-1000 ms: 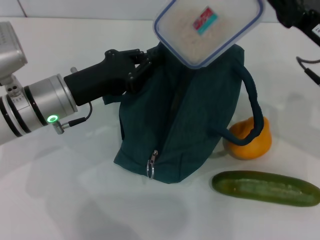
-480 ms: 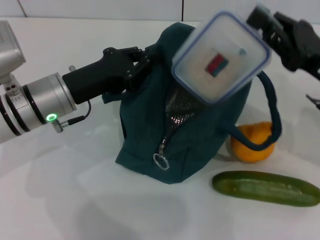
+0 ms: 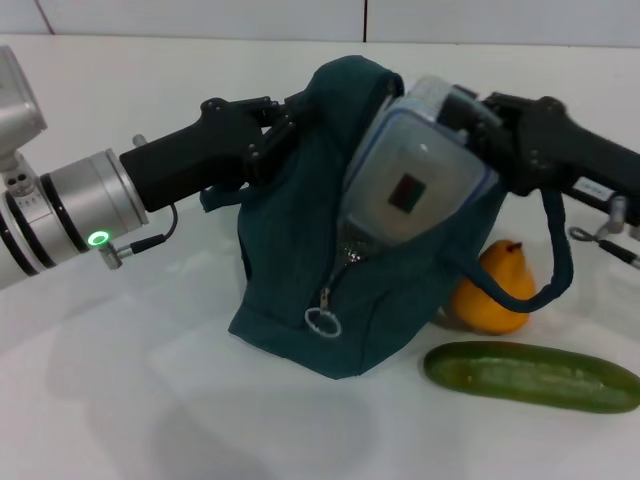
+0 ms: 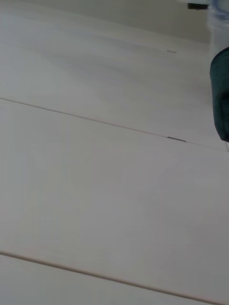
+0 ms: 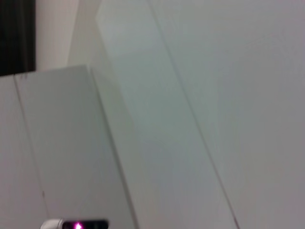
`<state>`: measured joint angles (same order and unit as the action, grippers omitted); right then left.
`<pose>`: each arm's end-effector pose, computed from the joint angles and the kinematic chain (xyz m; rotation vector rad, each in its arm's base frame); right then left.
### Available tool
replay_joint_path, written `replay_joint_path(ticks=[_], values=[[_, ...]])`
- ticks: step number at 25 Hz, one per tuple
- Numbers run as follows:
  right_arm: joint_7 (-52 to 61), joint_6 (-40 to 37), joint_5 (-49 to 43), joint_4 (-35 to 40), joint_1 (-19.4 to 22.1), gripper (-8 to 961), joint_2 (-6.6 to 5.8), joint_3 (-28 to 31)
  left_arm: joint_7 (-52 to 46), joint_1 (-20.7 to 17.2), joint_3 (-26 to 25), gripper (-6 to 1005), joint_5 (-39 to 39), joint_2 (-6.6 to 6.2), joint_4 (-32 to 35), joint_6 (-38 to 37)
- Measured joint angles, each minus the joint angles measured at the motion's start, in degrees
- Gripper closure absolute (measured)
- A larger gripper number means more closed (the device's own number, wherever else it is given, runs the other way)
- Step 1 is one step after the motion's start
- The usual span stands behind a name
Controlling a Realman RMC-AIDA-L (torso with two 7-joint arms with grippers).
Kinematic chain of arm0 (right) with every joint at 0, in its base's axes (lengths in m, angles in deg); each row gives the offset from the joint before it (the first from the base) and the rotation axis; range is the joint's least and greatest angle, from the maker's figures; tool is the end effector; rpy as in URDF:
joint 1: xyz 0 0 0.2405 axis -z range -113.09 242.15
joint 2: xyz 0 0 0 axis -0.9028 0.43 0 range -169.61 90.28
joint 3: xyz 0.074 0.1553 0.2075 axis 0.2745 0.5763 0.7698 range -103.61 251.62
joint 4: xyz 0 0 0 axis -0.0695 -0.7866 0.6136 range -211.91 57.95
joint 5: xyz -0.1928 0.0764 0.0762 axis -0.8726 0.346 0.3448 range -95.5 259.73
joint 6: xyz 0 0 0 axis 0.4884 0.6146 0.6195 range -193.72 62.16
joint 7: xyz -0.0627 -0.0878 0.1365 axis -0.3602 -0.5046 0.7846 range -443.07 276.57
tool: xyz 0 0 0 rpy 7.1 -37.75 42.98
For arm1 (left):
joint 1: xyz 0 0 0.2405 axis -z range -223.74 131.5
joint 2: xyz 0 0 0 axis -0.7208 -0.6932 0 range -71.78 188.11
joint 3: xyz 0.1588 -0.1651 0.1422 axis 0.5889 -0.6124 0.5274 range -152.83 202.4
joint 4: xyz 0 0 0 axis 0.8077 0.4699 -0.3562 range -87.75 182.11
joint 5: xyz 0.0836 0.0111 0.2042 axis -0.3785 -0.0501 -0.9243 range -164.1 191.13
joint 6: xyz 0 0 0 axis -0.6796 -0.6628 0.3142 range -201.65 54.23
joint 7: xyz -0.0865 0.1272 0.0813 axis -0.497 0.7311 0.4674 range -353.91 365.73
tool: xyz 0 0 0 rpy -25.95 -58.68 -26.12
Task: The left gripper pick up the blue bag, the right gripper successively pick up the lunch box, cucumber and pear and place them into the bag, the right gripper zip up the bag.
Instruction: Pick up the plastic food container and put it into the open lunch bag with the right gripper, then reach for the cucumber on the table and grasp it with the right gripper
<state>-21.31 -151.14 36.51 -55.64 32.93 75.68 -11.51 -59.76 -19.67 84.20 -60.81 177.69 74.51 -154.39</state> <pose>0.1938 0.3630 -0.0472 -2.4736 0.4818 1.3646 -0.2410 0.3634 -0.0459 -2.4024 -0.5790 -1.1191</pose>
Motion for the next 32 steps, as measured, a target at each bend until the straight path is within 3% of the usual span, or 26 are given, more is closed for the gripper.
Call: replay_joint_path(ticks=[7,14,16,19,23,25,28,32], values=[[2.95,3.76,-1.62,0.29,-3.86,859,0.2,-3.29,0.17,-0.06,0.02,915,-0.24,-0.06,0.0,-0.03],[3.22,6.31,-1.63,2.69,-3.53,846,0.16,-3.5,0.28,-0.1,-0.05,915,0.0,-0.12,0.0,-0.05],[3.24,7.1,-2.32,4.28,-3.1,765,0.03,-3.64,0.46,-0.09,-0.45,916,-0.1,-0.21,0.0,-0.03],[4.15,7.72,-5.59,10.77,-0.45,644,-0.95,-3.33,0.77,-0.29,-0.87,916,-0.29,-0.27,0.0,0.05],[11.68,10.52,-11.14,22.82,5.64,475,-4.22,-1.03,0.42,-0.66,-0.88,916,-0.3,-0.24,0.0,0.16],[15.06,9.93,-14.29,27.29,8.44,438,-4.83,2.25,0.32,-1.08,-0.88,916,-0.37,-0.12,0.0,0.17],[18.88,5.73,-21.08,33.87,12.22,433,-4.0,10.0,0.35,-1.84,-0.88,916,-0.37,0.0,-0.07,0.17],[23.79,-0.62,-30.52,43.05,15.78,369,-1.9,17.5,1.36,-2.71,-0.88,916,-0.06,0.14,-0.25,0.18]])
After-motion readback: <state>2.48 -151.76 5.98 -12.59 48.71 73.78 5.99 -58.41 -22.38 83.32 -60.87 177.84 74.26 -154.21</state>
